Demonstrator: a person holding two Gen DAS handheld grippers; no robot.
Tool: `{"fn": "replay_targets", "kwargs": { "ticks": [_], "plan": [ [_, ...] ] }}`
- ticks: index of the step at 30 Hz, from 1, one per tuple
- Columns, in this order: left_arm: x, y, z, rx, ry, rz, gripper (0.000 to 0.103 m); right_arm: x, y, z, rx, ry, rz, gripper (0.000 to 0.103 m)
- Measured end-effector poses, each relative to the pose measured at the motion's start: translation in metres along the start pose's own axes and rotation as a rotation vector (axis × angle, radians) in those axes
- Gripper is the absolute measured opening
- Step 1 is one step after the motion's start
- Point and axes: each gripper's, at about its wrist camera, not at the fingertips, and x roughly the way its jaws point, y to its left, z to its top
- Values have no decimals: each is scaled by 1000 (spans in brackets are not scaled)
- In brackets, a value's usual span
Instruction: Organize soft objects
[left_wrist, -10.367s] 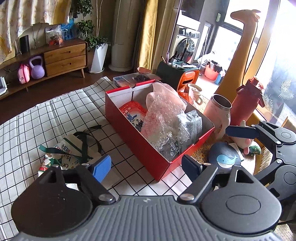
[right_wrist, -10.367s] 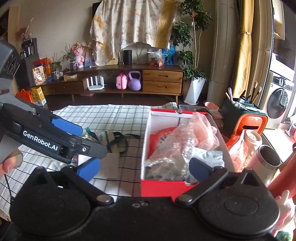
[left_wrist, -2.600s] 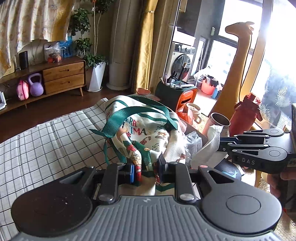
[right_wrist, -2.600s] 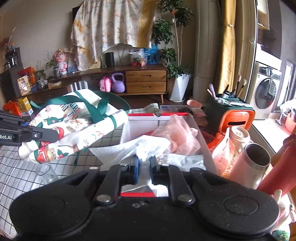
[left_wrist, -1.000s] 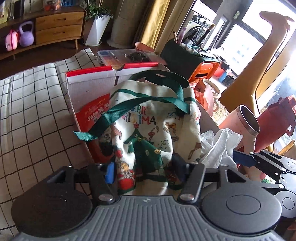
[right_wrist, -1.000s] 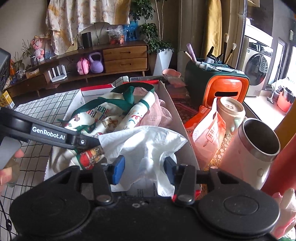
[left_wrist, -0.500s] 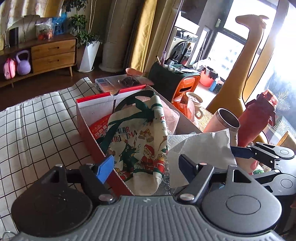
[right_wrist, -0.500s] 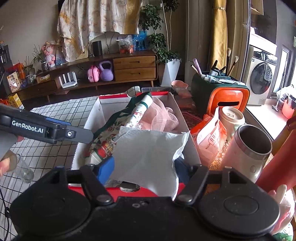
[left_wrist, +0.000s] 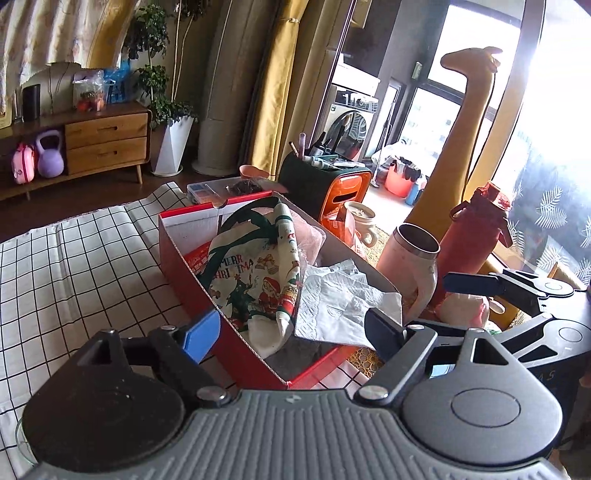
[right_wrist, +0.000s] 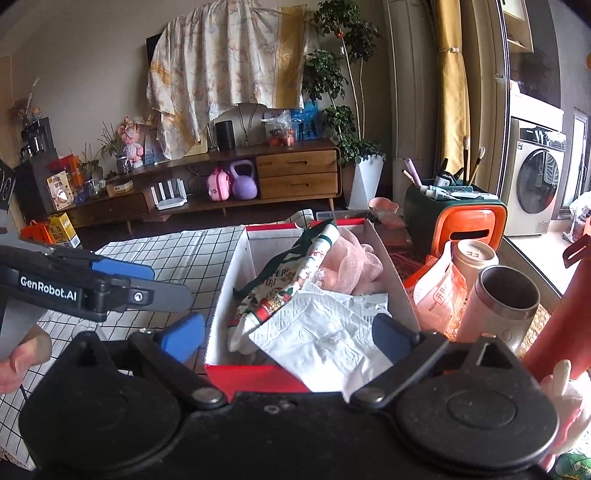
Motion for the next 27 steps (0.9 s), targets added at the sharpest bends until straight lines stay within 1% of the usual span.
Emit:
{"fn": "replay_targets", "kwargs": {
  "ticks": [1,3,7,13,16,19,27],
  "plan": [
    [-4,-1,-2,-1,-9,0,90,-4,0,-1,2,-10,-2,101],
    [-11,-2,-7,-8,-24,7,98,-13,-1,-2,13,-34,-4,102],
    [-23,-8,-13,8,-60,12,103,-28,-3,-9,47,-58,14,103],
    [-37,-19,-22,23,-87,41,103,-45,4,-19,41,-84,-17,103],
    [-45,-23,-28,26,-103,48,103,-54,5,-26,71,-108,-24,103],
    [-51,-28,-35,48,-109,80,103,-58,7,-31,105,-119,-17,103],
    [-64,-36,-58,89,-124,140,103,-63,17,-43,116,-120,-31,103]
  ]
}}
